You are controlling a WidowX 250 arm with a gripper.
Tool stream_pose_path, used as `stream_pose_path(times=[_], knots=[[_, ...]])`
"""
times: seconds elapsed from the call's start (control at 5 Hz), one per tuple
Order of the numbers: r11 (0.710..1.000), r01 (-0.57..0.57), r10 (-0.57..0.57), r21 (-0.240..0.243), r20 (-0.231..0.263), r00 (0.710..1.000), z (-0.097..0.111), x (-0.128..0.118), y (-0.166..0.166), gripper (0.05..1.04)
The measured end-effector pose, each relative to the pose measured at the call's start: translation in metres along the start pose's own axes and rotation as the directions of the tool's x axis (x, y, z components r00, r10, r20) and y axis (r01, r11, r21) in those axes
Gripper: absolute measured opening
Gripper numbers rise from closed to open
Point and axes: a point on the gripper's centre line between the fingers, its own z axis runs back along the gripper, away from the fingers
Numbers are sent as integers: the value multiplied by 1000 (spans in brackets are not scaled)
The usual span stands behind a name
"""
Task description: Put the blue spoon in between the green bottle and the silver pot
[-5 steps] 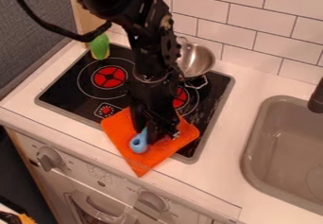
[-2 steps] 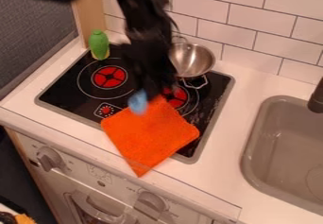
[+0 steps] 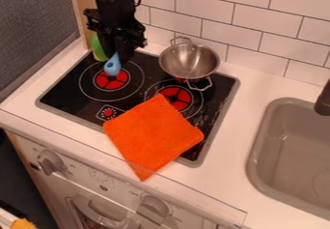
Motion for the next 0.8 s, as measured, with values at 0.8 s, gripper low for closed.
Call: stream_pose_path(times=[0.8], knots=[[998, 57, -55, 38, -39, 998, -42, 37, -10, 660]])
